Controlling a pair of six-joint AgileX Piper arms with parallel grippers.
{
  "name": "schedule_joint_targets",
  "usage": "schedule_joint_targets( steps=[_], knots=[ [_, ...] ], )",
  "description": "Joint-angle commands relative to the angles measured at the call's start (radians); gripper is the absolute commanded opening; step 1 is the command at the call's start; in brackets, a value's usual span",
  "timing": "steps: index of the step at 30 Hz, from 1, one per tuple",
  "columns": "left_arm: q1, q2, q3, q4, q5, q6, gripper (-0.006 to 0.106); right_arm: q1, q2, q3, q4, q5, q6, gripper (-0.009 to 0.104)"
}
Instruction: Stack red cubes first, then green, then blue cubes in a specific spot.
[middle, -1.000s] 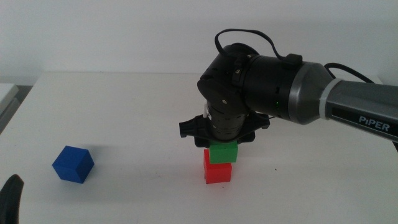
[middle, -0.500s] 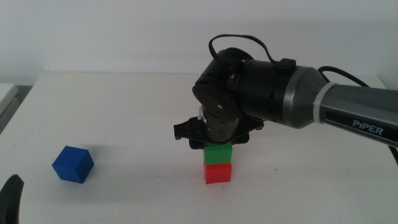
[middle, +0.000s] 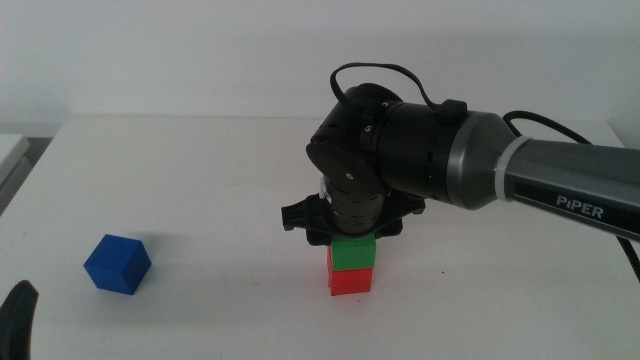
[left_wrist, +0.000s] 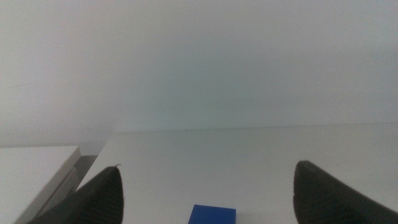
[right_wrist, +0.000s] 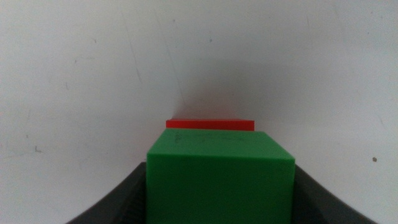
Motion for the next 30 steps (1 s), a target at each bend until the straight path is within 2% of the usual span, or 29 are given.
schedule_joint_targets(
  steps=[1, 13, 14, 15, 16, 25, 30],
  knots=[
    [0.002, -0.003, 0.001, -0.002, -0.012, -0.004, 0.094, 0.001, 0.003, -0.009, -0.018, 0.006, 0.002, 0.002],
    [0.002, -0.003, 0.001, -0.002, -0.012, -0.004, 0.094, 0.001, 0.011, -0.009, -0.017, -0.016, 0.002, 0.002],
    [0.002, -0.003, 0.001, -0.002, -0.012, -0.004, 0.094, 0.001, 0.011, -0.009, -0.017, -0.016, 0.002, 0.017],
    [0.002, -0.003, 0.001, -0.002, -0.012, -0.004, 0.094, 0.001, 0.011, -0.009, -0.017, -0.014, -0.007, 0.038],
    [0.002, -0.003, 0.001, -0.002, -0.012, -0.004, 0.094, 0.001, 0.011, -0.009, -0.017, -0.014, -0.007, 0.053],
    [0.002, -0.003, 0.001, -0.002, -0.012, -0.004, 0.094, 0.001, -0.008, -0.009, -0.022, -0.012, -0.049, 0.074],
    [0.002, -0.003, 0.001, -0.002, -0.012, -0.004, 0.094, 0.014, -0.171, 0.001, -0.018, 0.045, -0.106, 0.077]
  ],
)
